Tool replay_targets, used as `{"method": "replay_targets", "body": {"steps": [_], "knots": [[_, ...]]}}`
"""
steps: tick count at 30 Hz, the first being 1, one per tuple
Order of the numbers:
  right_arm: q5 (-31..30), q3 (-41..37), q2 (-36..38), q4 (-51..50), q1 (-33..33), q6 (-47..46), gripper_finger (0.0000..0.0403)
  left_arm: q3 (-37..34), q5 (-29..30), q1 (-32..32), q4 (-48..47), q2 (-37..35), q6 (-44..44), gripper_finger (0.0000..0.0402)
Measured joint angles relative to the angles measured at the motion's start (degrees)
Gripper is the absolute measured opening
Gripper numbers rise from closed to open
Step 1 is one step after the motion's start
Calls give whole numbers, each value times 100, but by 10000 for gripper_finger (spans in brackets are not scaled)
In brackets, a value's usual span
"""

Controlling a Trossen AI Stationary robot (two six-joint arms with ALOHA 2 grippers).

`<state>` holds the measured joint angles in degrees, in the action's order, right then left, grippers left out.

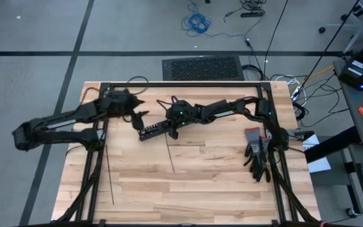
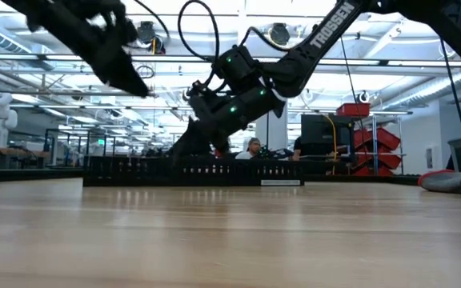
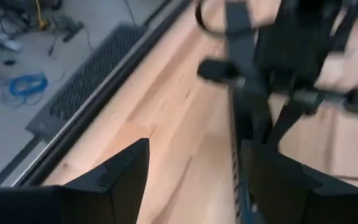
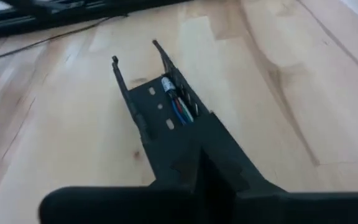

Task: Ziptie cables
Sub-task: Close the black cable duct with the cable duct cover

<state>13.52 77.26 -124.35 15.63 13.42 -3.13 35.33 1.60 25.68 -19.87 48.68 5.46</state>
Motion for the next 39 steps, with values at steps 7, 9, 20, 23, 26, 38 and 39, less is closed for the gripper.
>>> {"method": "replay_targets", "body": {"steps": [7,9,20,23,26,38,39], "knots": [[-5,15,647,86,56,847,69,-142,-632,-291,113,-457,-1063,251],[-13,14,793,23,92,1020,88,-364,-645,-516,374,-381,-1320,251],[-948,-151,1188,-2050,437,1295,116,-1220,1909,-2217,2139,583,-2299,251],[-1061,-403,1190,-2053,609,1266,114,-1220,2415,-2508,2497,696,-2289,251],[-1052,-588,1193,-2058,755,1114,114,-1220,2838,-2660,2692,740,-2233,251],[-1060,-766,1685,-3027,332,742,113,-1220,3098,-2760,2683,746,-2041,250],[-1075,-770,1798,-3080,276,745,113,-1220,3128,-2760,2682,746,-1987,250]]}}
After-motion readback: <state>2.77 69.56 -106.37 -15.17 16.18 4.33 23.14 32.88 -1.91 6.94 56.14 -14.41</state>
